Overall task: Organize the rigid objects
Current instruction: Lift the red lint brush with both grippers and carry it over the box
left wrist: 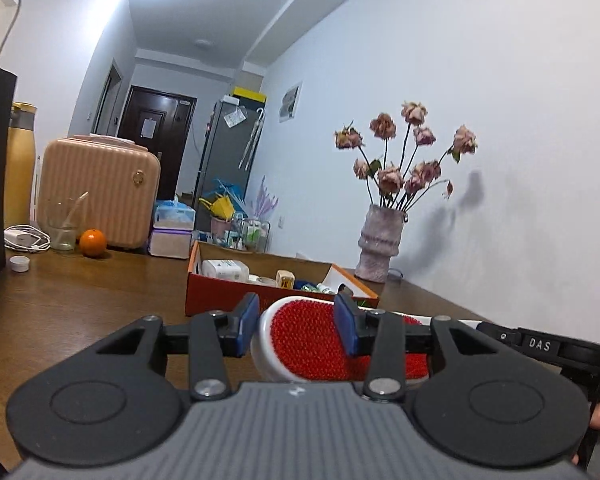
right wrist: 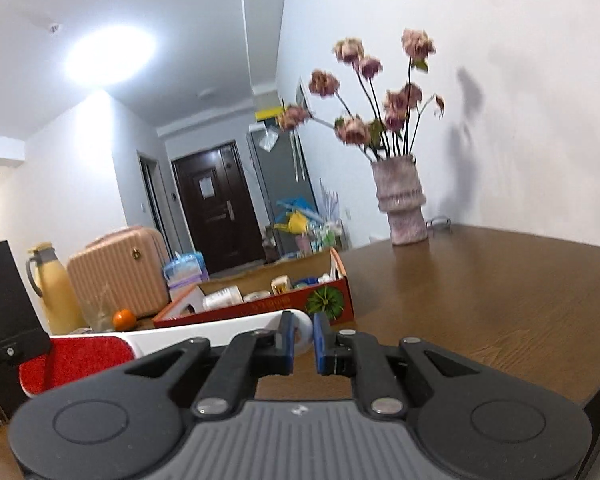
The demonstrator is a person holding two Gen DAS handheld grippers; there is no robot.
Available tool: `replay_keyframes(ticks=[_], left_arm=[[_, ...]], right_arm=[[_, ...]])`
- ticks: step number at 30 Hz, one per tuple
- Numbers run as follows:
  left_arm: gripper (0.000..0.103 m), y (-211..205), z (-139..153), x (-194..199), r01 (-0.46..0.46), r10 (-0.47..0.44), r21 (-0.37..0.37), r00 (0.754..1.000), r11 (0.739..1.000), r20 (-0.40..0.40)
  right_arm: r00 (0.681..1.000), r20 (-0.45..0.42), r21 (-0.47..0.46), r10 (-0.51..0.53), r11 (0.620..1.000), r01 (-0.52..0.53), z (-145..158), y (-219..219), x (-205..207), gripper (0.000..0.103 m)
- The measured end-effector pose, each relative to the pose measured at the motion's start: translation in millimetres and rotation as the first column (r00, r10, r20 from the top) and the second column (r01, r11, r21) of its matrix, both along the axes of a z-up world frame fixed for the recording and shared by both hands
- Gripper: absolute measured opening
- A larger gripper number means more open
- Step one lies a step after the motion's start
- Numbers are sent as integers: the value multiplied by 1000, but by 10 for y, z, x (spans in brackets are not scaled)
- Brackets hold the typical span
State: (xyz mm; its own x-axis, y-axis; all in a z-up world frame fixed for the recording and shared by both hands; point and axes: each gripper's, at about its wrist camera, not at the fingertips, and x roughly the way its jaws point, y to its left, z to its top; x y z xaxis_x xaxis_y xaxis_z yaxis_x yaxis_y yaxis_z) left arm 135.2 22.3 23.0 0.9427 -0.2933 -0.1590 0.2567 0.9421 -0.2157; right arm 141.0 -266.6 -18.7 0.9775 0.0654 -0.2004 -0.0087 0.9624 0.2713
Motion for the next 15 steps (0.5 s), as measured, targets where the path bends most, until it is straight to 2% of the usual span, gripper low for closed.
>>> replay_keyframes(ticks=[8, 12, 15], left_arm=[[43, 103, 87, -157, -22, 23, -26, 999, 999, 44], [43, 100, 68, 42, -19, 20, -47, 999, 999, 29], [43, 74, 0, 303, -27, 26, -80, 1000, 996, -18]], right_arm=[[1000, 27, -23, -6, 1000, 6, 78, 125, -95, 11], [999, 23, -22, -32, 999, 32, 83, 119, 86, 11], [999, 12, -36, -48, 998, 48, 78, 113, 310, 11]])
